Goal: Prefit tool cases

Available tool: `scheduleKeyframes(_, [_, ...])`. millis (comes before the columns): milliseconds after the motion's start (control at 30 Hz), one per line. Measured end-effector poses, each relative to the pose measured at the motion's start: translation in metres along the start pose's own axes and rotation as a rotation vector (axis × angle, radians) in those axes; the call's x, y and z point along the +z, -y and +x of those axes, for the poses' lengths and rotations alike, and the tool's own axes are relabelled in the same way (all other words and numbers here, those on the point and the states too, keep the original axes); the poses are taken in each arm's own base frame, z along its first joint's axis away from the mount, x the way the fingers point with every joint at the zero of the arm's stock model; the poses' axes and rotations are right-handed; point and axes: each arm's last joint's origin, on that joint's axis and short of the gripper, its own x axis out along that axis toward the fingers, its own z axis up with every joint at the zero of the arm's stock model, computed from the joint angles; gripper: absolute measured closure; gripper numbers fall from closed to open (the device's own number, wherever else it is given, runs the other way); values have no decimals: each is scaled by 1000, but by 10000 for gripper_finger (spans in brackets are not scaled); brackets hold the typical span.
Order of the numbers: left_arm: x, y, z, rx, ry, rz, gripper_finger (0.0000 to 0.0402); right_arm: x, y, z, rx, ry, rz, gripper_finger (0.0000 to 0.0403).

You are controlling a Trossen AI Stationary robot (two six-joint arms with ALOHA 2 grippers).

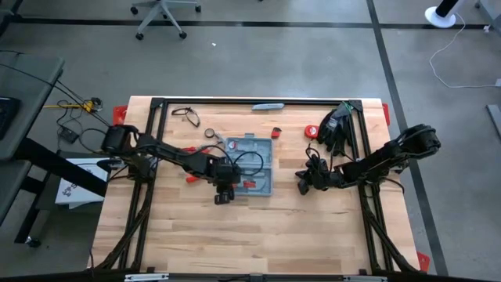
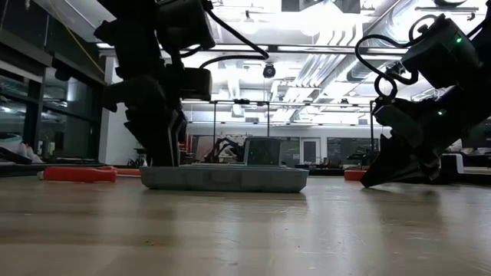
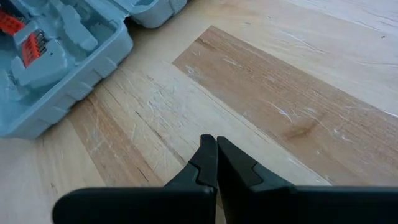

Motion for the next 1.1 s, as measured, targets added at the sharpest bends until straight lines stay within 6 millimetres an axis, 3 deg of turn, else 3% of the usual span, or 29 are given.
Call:
scheduleKeyframes(533, [3, -13, -6, -16, 21, 78, 320, 0, 0, 0, 4, 2, 13, 402])
scheduleKeyframes(1100, [6, -15, 9, -46, 28, 115, 320, 0, -1, 0, 6, 2, 14, 402])
